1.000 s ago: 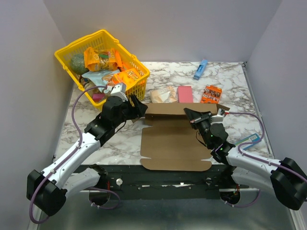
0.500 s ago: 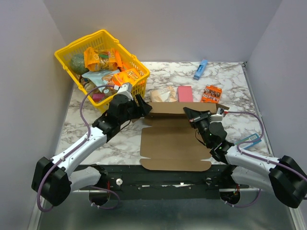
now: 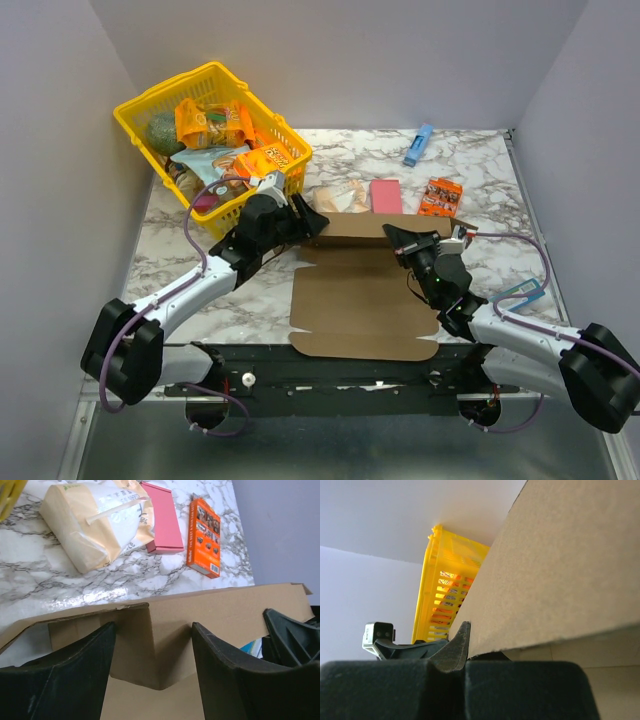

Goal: Fold the paper box

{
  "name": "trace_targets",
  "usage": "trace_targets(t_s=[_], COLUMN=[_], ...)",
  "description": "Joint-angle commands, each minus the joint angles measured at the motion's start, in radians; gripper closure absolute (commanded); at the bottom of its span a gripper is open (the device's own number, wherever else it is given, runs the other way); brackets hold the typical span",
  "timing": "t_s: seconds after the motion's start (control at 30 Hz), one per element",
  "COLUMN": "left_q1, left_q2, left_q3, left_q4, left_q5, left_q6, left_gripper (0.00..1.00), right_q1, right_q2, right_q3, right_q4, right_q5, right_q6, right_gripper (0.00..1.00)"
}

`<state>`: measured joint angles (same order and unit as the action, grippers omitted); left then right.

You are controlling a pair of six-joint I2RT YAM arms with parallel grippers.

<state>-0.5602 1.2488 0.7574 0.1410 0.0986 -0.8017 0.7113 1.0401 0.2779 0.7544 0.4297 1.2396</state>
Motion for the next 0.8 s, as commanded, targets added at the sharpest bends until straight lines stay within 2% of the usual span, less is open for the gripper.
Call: trace_targets(t_s=[0.0, 0.17, 0.3, 0.47, 0.63, 0.73, 0.77], left_q1=[-0.018, -0.029, -0.035, -0.035, -0.035, -0.032, -0.03], left_q2=[0.032, 0.023, 0.032, 0.008, -0.02, -0.044, -0.057], left_q3=[0.013, -0.006, -0.021, -0.049, -0.056, -0.026, -0.017], left_q4=[0.064, 0.137, 0.199, 0.238, 0.235, 0.132, 0.105], left_q5=[0.087, 0.098, 0.139, 0.127, 0.11, 0.077, 0.063], left_q6=[-0.045, -0.089, -0.134, -0.172, -0.159, -0.074, -0.05], left_gripper=[0.35, 0.47, 0.5, 0.59, 0.59, 0.4, 0.26], right_q1=[0.007, 0.008, 0.007, 0.007, 0.007, 0.007, 0.007], right_q2=[0.001, 0.006, 0.006, 0.001, -0.003, -0.009, -0.015], right_q3=[0.004, 0.007, 0.017, 0.017, 0.017, 0.018, 0.018], right_q4=[-0.105, -0.109, -0.121, -0.132, -0.136, -0.15, -0.156], right_q5=[-0.009, -0.012, -0.013, -0.009, -0.008, 0.001, 0.003], right_q6=[-0.066, -0.063, -0.065, -0.063, -0.063, -0.06, -0.06], right_gripper=[1.0, 1.0, 1.0, 1.0, 1.0, 1.0, 0.99])
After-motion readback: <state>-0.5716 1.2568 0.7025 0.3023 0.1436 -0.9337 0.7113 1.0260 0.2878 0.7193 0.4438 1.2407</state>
